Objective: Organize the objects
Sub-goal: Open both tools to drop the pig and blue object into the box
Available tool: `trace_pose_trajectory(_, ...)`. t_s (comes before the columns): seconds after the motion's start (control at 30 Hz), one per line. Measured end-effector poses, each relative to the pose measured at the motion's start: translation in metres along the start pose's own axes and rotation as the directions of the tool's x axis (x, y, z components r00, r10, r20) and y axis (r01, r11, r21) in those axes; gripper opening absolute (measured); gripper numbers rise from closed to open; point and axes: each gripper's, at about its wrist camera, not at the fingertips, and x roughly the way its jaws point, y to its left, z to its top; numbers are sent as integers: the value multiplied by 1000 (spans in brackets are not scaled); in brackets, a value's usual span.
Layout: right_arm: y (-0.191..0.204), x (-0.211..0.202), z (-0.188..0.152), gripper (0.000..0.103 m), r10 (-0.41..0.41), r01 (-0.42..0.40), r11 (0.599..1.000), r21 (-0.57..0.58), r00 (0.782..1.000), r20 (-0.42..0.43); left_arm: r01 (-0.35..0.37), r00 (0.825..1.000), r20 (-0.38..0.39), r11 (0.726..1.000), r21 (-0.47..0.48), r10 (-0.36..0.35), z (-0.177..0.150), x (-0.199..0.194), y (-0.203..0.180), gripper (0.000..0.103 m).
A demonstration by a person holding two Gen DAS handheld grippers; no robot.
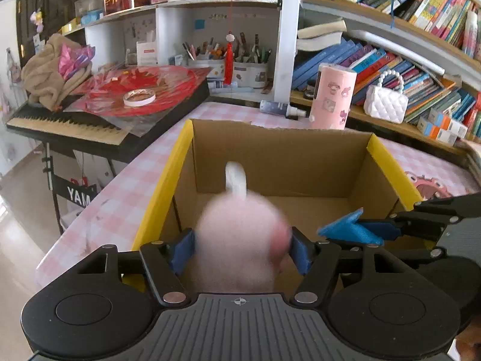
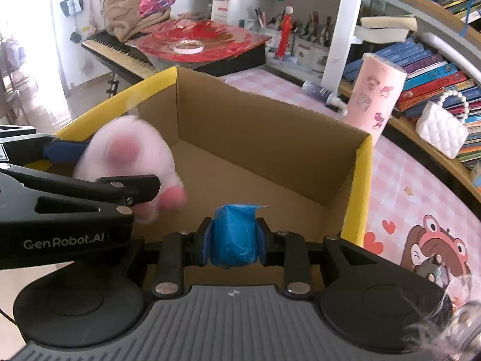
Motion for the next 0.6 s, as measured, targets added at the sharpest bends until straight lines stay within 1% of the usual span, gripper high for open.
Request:
trace_pose_trajectory(0.07,2,-4,-2,32,-8,8,1000,6,1000,10,13,999,32,1000,-10,-12,-1,-8,-1,82)
trace_pose_trajectory(0.1,3,-7,-2,35,-13,12,1000,15,1000,19,14,998,54,1000,-8,-13,-1,-14,-2,82)
trace_pose_trajectory(0.2,7,-20,-4,50,-41,38,998,48,998,54,30,994,105,999,12,-31,-2,-31,-4,82)
trace_pose_trajectory(0.33,15,-45,-7,51,-71,63,995,81,992,104,38,985,170,999,11,-39,-1,-59,-1,82)
trace_pose_trajectory(0.4,20,-58,-9,51,-91,78,992,100,987,134,38,979,201,999,3,-38,-1,-75,4,85)
trace_pose_trajectory(0.47,25,-71,-12,53,-112,94,988,121,981,158,27,972,234,1000,-11,-24,-4,-88,9,91)
trace_pose_trajectory(0.5,28,-78,-14,53,-125,103,986,132,977,171,19,969,248,1000,-18,-14,-6,-94,11,91)
trace_pose_trajectory(0.6,38,-98,-23,61,-181,150,976,160,963,199,11,964,267,999,-39,0,-14,-110,20,92)
